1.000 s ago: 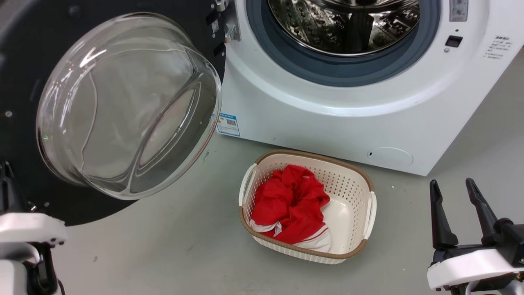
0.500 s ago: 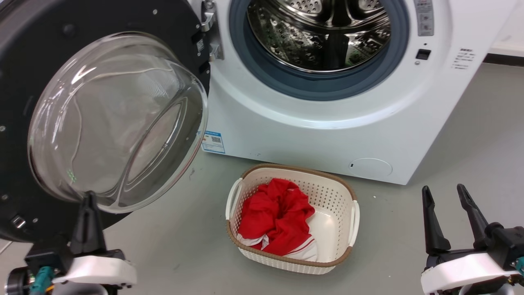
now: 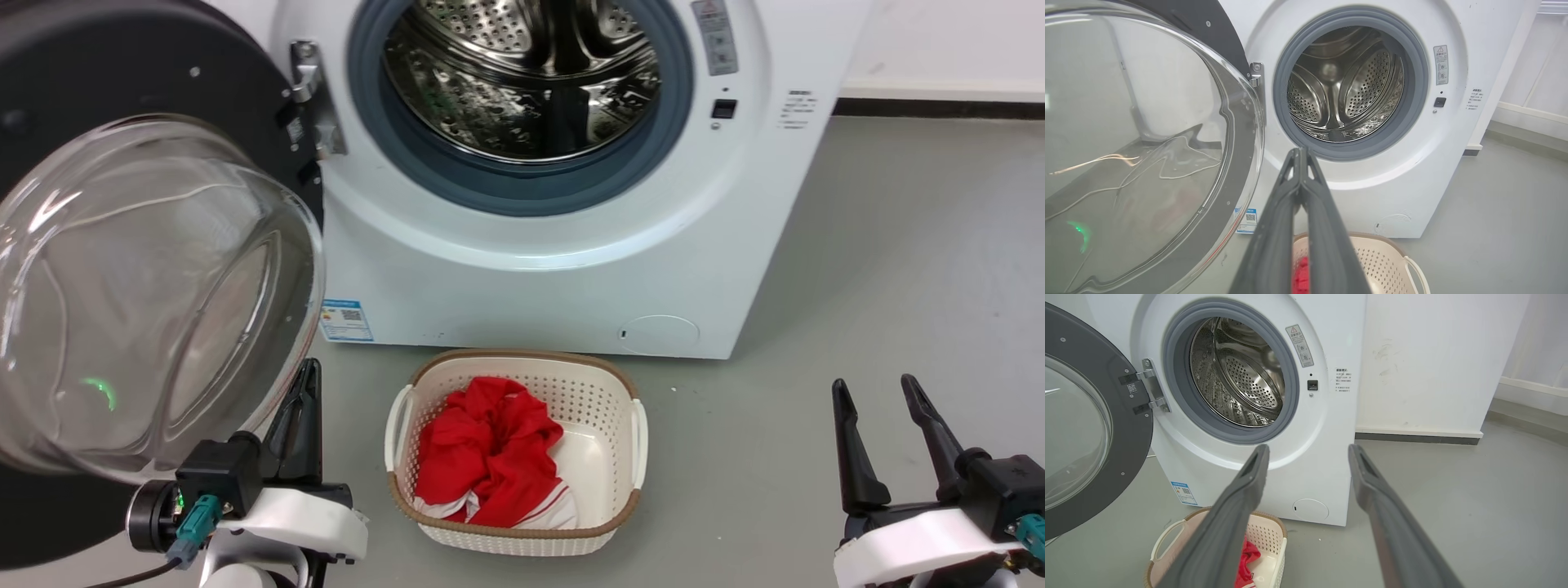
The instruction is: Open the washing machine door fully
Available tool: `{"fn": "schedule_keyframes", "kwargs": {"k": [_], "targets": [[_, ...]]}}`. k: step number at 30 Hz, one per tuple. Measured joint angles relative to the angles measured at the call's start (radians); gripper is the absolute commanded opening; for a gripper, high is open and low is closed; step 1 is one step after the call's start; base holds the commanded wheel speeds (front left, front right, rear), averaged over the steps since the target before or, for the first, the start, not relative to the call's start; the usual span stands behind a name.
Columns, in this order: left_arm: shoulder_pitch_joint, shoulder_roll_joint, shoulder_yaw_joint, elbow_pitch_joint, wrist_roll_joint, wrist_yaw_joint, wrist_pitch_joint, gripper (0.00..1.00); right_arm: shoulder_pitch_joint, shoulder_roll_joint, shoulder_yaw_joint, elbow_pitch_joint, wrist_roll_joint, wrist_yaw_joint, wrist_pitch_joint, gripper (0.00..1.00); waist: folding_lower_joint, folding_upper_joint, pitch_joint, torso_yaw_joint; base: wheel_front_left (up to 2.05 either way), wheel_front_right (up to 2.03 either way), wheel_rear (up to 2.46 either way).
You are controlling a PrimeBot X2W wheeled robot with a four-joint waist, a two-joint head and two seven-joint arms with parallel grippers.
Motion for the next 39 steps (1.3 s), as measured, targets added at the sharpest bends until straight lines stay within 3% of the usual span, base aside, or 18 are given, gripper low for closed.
{"fn": "schedule_keyframes", "kwargs": {"k": [3,5,6,7,18,39], "targets": [[-0.008,0.002,-0.005,0.015,0.008,0.004,0.000,0.00,0.000,0.000,0.001,0.002,0.000,0.000,-0.001,1.00,0.0000,0.0000,-0.001,-0.027,0.00,0.00,0.00],[-0.013,0.002,-0.002,0.018,0.009,0.010,-0.001,0.44,0.000,0.000,0.003,0.003,0.000,0.000,-0.003,1.00,-0.0001,0.0000,0.001,-0.041,0.00,0.00,0.00],[-0.013,0.004,-0.002,0.020,0.009,0.012,-0.002,0.81,0.000,0.000,0.004,0.004,0.000,0.000,-0.005,1.00,-0.0001,0.0000,0.003,-0.047,0.00,0.00,0.00],[-0.013,0.005,-0.001,0.022,0.009,0.015,-0.002,1.00,-0.001,0.000,0.005,0.005,0.000,0.000,-0.005,1.00,0.0000,0.0000,0.005,-0.051,0.00,0.00,0.00],[-0.020,0.008,0.003,0.042,0.009,0.043,-0.008,1.00,-0.013,0.000,0.017,0.016,0.000,0.000,-0.014,1.00,-0.0001,0.0000,0.028,-0.062,0.00,0.00,0.00],[-0.020,0.011,0.001,0.043,0.005,0.053,-0.016,1.00,-0.013,0.000,0.010,0.017,0.000,0.000,-0.014,1.00,-0.0001,0.0000,0.035,-0.056,0.00,0.00,0.00]]}}
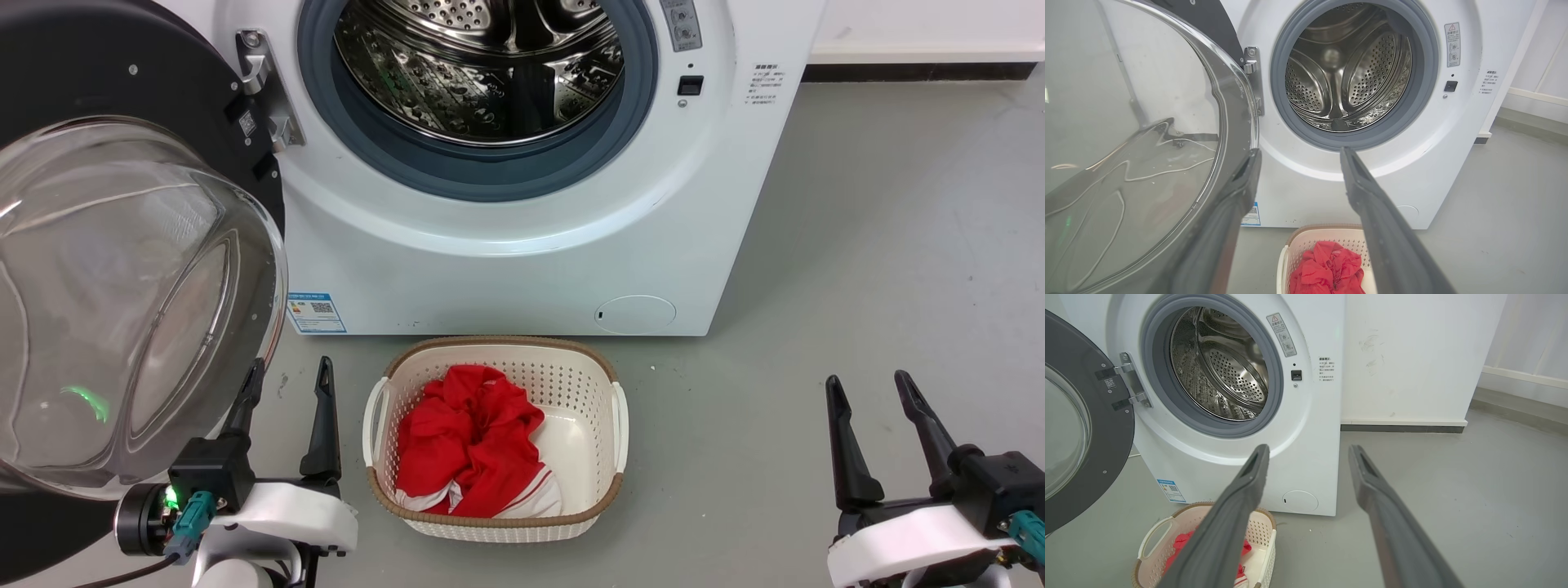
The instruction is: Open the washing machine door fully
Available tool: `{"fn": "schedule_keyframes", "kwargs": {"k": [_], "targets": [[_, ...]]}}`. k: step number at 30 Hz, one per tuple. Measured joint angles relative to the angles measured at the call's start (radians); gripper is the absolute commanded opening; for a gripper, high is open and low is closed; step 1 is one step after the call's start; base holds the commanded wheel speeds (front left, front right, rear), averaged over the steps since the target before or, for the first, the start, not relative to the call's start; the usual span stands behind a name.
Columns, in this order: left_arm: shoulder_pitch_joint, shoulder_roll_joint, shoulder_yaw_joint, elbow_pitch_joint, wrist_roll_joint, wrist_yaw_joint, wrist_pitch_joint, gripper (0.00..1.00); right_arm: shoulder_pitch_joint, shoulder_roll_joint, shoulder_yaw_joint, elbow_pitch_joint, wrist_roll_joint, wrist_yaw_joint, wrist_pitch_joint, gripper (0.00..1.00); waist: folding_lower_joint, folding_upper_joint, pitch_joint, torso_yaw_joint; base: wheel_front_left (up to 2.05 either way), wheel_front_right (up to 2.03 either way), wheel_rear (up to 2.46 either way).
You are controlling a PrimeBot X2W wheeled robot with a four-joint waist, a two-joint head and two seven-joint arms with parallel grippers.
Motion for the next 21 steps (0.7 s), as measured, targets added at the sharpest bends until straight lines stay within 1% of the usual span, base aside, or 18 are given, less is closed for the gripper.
{"fn": "schedule_keyframes", "kwargs": {"k": [5,6,9,21], "targets": [[0.000,0.000,-0.002,-0.002,0.000,0.000,0.000,1.00,0.000,0.000,-0.002,0.000,0.000,0.000,0.000,1.00,0.0000,0.0000,0.004,0.001,0.00,0.00,0.00],[0.003,-0.002,-0.002,0.004,0.000,0.000,0.000,0.00,0.003,0.000,-0.001,0.006,0.000,0.000,0.000,0.00,0.0000,0.0000,0.004,0.001,0.00,0.00,0.00],[0.023,-0.014,-0.002,0.028,-0.009,-0.001,0.006,0.00,0.016,0.000,0.002,0.030,0.007,0.000,0.000,0.00,0.0000,0.0000,0.003,0.001,0.00,0.00,0.00],[0.025,-0.032,0.037,0.040,-0.221,-0.033,0.066,0.00,0.002,-0.008,0.007,0.071,0.266,0.000,0.023,0.00,0.0000,0.0000,-0.003,-0.002,0.00,0.00,0.00]]}}
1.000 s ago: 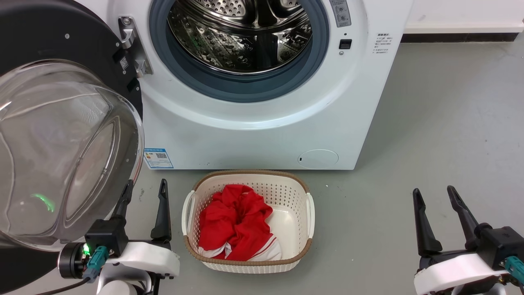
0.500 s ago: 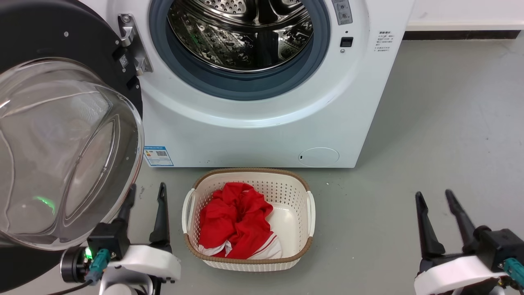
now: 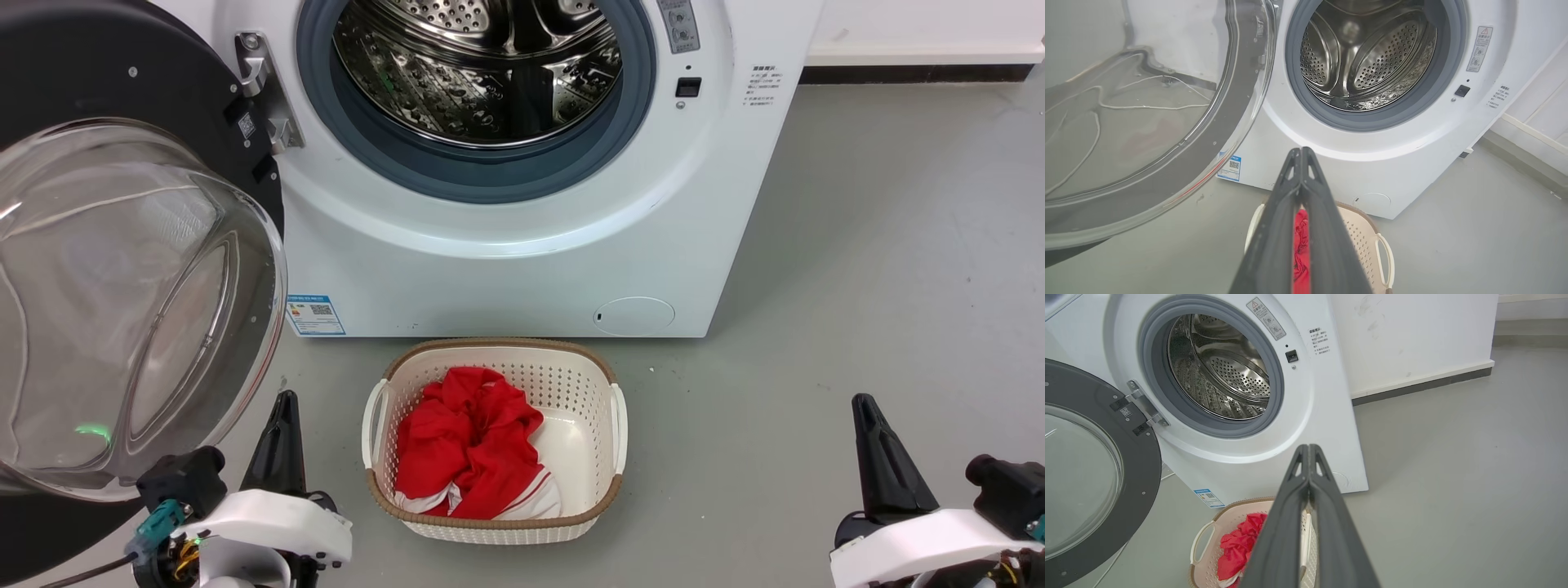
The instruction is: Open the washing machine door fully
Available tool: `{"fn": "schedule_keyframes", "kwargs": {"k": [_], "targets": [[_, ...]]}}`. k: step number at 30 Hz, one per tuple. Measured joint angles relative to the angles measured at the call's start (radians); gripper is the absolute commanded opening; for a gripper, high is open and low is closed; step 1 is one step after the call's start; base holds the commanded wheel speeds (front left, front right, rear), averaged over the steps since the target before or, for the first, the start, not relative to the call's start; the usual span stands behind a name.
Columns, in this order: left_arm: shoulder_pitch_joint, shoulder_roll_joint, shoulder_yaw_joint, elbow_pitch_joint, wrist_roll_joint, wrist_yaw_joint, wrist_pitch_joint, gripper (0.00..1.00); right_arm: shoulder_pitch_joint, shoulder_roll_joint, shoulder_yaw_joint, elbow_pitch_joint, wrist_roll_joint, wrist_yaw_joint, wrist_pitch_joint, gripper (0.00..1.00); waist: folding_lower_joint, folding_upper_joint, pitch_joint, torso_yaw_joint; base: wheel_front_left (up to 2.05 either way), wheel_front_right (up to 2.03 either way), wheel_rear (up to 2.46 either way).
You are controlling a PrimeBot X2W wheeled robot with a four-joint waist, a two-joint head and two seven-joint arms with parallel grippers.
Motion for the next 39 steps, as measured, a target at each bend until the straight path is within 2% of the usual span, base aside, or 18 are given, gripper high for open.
{"fn": "schedule_keyframes", "kwargs": {"k": [19,39], "targets": [[-0.003,-0.029,0.049,0.011,-0.286,-0.044,0.077,0.00,-0.038,-0.012,0.002,0.057,0.338,0.000,0.035,0.00,0.0000,0.0000,-0.010,-0.004,0.00,0.00,0.00],[-0.016,-0.053,0.096,0.021,-0.529,-0.082,0.143,0.00,-0.070,-0.019,-0.004,0.106,0.619,0.000,0.071,0.00,0.0001,0.0000,-0.020,-0.009,0.00,0.00,0.00]]}}
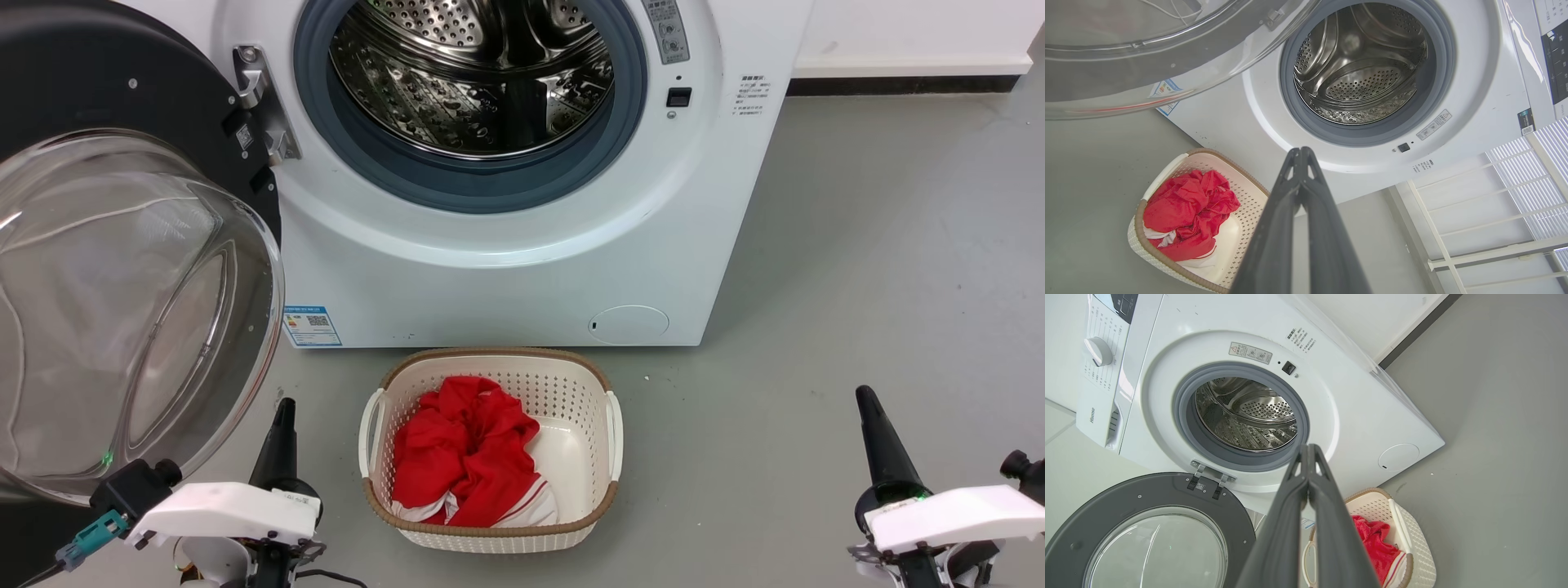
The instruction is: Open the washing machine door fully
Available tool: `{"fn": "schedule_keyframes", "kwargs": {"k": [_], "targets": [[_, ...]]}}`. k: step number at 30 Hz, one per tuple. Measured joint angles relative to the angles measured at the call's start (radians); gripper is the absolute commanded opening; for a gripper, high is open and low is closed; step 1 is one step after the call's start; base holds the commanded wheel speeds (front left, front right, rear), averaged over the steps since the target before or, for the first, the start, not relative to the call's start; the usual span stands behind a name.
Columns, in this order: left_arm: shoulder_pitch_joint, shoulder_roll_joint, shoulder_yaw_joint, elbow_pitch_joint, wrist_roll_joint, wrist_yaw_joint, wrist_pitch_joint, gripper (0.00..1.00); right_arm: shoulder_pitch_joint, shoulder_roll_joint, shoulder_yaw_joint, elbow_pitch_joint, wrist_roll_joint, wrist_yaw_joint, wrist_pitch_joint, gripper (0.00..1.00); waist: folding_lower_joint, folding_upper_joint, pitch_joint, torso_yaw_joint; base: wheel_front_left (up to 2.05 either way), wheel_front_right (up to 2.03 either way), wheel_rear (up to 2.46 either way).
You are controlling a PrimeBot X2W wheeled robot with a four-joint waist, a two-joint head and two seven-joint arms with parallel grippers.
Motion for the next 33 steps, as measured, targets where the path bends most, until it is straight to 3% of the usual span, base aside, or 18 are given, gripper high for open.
{"fn": "schedule_keyframes", "kwargs": {"k": [33], "targets": [[-0.009,-0.031,0.059,0.012,-0.312,-0.046,0.085,0.00,-0.046,-0.002,-0.020,0.063,0.352,0.000,0.056,0.00,0.0000,0.0000,-0.017,-0.008,0.00,0.00,0.00]]}}
